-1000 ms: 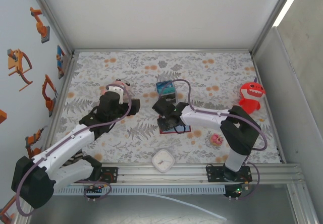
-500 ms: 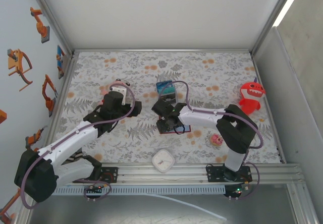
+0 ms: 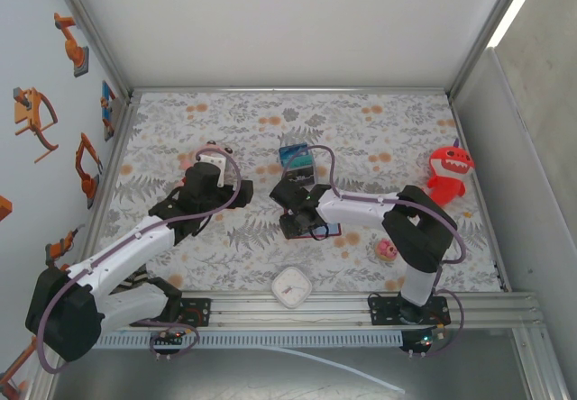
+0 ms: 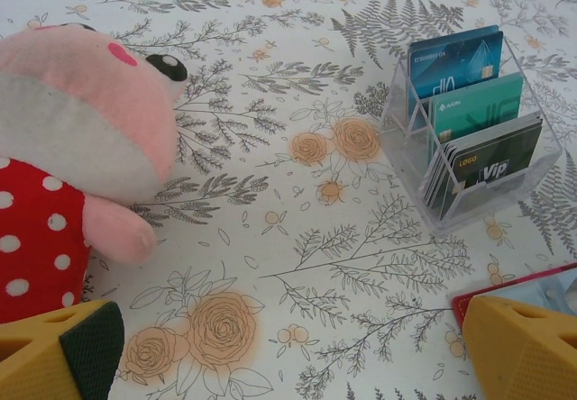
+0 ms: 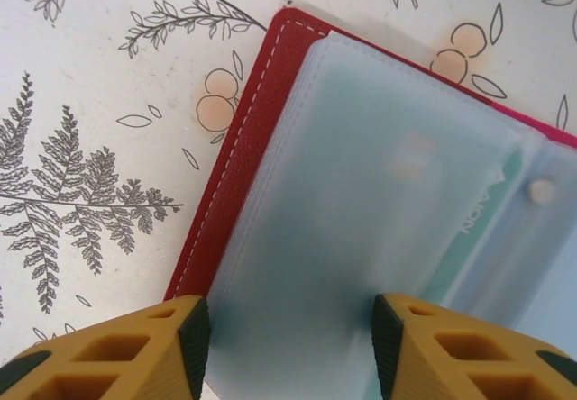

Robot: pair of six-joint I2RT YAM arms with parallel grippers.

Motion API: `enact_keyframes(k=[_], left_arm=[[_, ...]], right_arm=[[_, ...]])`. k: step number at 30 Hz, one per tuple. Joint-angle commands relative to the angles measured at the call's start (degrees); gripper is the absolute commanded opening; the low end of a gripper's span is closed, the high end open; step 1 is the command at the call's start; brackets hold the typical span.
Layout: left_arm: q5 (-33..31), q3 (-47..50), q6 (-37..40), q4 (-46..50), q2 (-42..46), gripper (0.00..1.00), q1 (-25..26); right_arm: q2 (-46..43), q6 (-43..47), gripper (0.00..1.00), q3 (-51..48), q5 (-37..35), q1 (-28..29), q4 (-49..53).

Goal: Take the credit cards out of the card holder

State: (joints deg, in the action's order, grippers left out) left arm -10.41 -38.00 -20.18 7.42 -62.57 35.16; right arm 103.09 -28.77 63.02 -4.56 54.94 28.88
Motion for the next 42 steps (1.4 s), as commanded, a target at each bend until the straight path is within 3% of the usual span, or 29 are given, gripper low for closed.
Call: enact_keyframes(k=[1, 5, 10, 30, 42], left_arm=[[1.0, -2.0, -0.8, 0.9, 0.3, 0.97, -0.3], [1.3, -2.3, -0.7, 1.2, 0.3, 0.97, -0.4], [1.2, -2.8, -0.7, 2.2, 0.8, 0.97, -0.4], [-0.8, -2.1, -2.6, 1.9, 10.7, 0.97, -0.3], [-1.2, -0.9, -3.3, 0.6, 12.4, 0.97, -0.3]], right_arm=[[0.2, -0.3, 0.46, -0.6, -1.5, 0.2, 1.0], [-0.9, -0.2, 0.43, -0.9, -1.5, 0.1, 0.6], [-2.8, 0.0, 0.32, -1.5, -0.4, -0.7, -0.4], [-11.1, -0.3, 0.36, -6.3, -5.9, -5.4, 1.2], [-17.2, -1.8, 0.37, -12.8, -5.0, -10.1, -0.2]])
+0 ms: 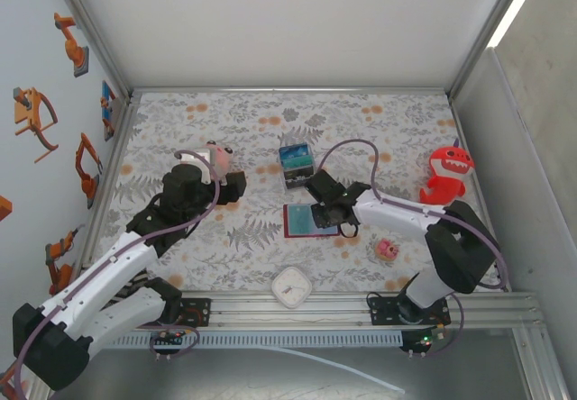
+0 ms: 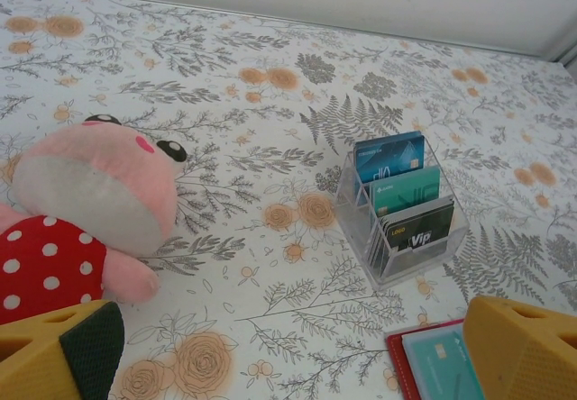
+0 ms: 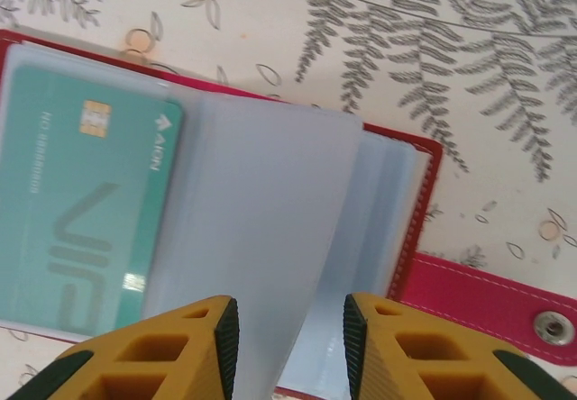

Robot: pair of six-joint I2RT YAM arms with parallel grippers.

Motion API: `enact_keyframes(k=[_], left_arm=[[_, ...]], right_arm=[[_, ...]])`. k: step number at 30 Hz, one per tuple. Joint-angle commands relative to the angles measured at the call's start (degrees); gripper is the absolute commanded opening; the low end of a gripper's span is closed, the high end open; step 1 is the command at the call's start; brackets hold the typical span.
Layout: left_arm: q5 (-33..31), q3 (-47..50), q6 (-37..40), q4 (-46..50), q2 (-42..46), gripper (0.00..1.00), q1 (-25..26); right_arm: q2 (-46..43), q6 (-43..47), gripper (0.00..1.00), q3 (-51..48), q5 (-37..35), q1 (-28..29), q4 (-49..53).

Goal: Take the credit cards out of the card holder

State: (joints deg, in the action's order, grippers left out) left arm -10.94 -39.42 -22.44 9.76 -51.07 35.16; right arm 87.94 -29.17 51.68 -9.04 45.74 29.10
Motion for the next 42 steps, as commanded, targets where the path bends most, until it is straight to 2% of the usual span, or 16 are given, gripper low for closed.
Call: enact_keyframes(k=[1, 14, 22, 33, 42], left_arm=[[-0.7, 0.8, -1.1, -1.9, 1.0, 0.97, -0.3], [-0.9, 1.6, 0.6, -1.6, 0.8, 0.97, 0.3], [-6.8, 2.7, 3.9, -1.5, -1.7, 0.97, 4.7], [-8.1, 3.7, 5.6, -7.3, -14.3, 0.97, 13.0], [-9.5, 1.2, 4.3, -9.1, -28.3, 0.97, 18.8]], right_arm=[[-2.4, -1.4, 0.36, -1.9, -0.4, -1.1, -0.5], [-4.2, -2.4, 0.34, -5.4, 2.1, -5.6, -1.9], [-9.2, -3.7, 0.25, -5.5, 7.6, -7.4, -3.7], [-7.1, -5.9, 0.20, -5.1, 18.7, -7.4, -10.7], [-1.5, -7.9, 0.20, -3.7, 22.5, -7.4, -12.9]])
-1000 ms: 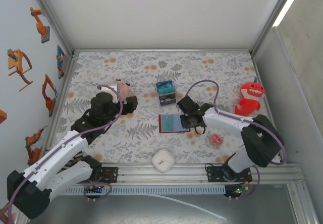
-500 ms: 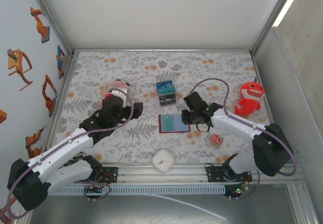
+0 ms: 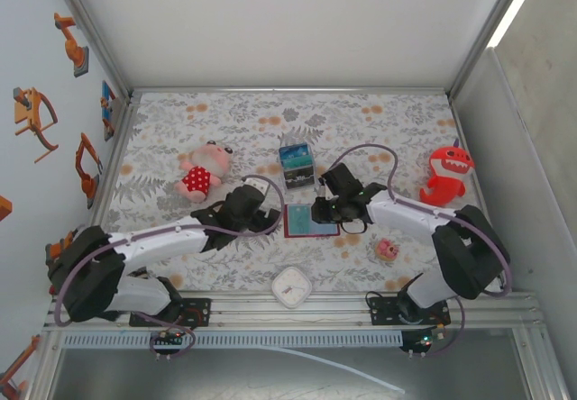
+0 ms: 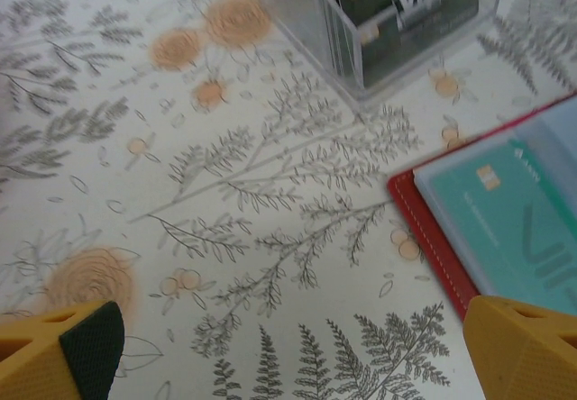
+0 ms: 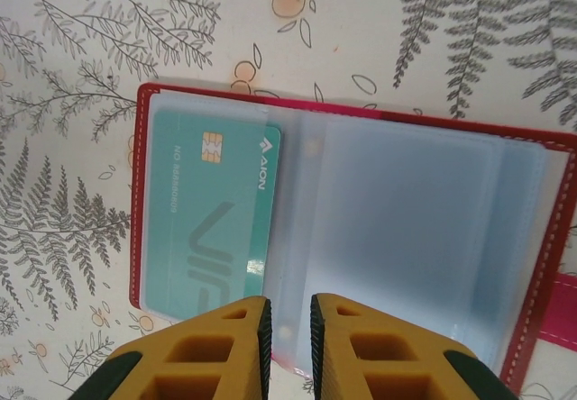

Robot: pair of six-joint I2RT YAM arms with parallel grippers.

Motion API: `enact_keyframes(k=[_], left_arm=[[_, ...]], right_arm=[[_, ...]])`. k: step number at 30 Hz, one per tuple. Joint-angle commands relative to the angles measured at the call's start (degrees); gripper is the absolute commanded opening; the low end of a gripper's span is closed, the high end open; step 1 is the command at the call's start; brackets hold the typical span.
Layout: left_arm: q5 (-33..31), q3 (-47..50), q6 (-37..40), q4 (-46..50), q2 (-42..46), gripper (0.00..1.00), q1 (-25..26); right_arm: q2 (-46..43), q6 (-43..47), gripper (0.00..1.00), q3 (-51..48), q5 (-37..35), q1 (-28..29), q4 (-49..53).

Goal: Take the credit cards out of the card holder

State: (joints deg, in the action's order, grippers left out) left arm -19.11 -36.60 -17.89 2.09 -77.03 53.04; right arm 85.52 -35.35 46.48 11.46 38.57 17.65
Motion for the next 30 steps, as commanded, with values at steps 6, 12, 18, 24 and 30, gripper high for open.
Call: enact_keyframes(k=[6, 12, 18, 24, 30], left_arm=[[2.8, -2.4, -2.3, -7.7, -9.1, 0.97, 1.5], [3.5, -4.1, -2.1, -9.3, -12.8, 0.97, 1.7], [2.9, -5.6, -1.3, -8.5, -14.8, 0.97, 1.9], [1.4, -6.4, -1.5, -6.5, -16.4, 0.97, 1.9], [-0.5, -7.5, -1.4, -3.8, -17.5, 0.97, 2.2]], right_arm=[[2.7, -4.0, 0.21, 0.6, 5.3, -0.2, -5.7], [3.8, -5.4, 0.21, -0.3, 6.0, -0.3, -8.2], [5.5, -5.9, 0.19, -0.3, 6.8, -0.5, -9.2], [6.7, -6.4, 0.18, -0.9, 7.6, -1.0, -10.3], [7.1, -7.1, 0.19, -2.3, 7.9, -1.6, -11.4]])
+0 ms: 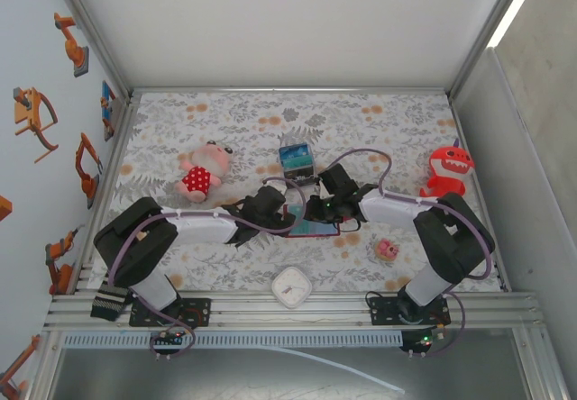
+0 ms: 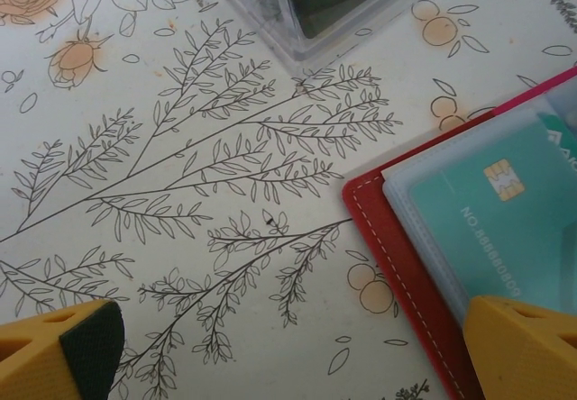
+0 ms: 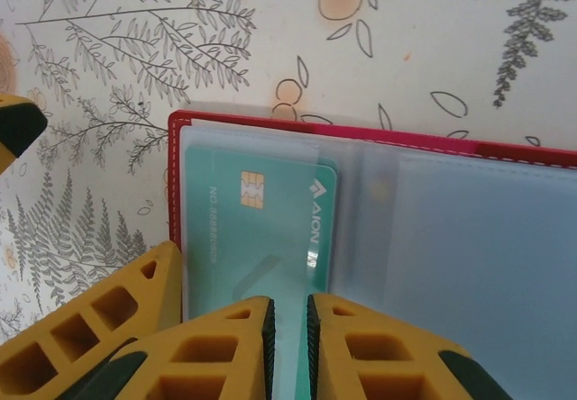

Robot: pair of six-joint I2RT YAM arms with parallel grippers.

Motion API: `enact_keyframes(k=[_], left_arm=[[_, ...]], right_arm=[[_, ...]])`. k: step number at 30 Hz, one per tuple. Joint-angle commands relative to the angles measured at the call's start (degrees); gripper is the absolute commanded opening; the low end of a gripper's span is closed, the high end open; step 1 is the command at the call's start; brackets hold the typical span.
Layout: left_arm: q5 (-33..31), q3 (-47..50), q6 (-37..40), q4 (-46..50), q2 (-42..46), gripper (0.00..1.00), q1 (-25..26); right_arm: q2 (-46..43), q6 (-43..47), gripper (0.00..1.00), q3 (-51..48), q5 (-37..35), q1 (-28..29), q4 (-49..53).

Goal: Take the credit cards out of the card holder

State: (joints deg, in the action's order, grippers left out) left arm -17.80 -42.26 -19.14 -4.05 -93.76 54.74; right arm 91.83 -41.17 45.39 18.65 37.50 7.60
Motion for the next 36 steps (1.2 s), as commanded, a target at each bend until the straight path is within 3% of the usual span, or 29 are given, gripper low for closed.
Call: enact_keyframes(k=[1, 16, 26, 36], left_arm=[[-1.8, -2.1, 0.0, 2.6, -1.1, 0.97, 0.6], [-3.8, -4.7, 0.5, 7.3, -3.1, 0.97, 1.9], [-4.4, -5.6, -0.4, 10.7, -3.3, 0.97, 2.3], [-4.9, -6.5, -0.2, 11.3, -3.9, 0.97, 2.6]], right_arm=[[0.9, -1.4, 0.18, -1.4, 0.8, -0.6, -1.7], [2.2, -3.2, 0.19, -4.2, 2.7, -1.5, -5.8], [1.8, -9.7, 0.19, -11.3, 12.8, -4.4, -23.9], [1.8, -9.9, 0.15, -11.6, 14.5, -4.4, -25.7]])
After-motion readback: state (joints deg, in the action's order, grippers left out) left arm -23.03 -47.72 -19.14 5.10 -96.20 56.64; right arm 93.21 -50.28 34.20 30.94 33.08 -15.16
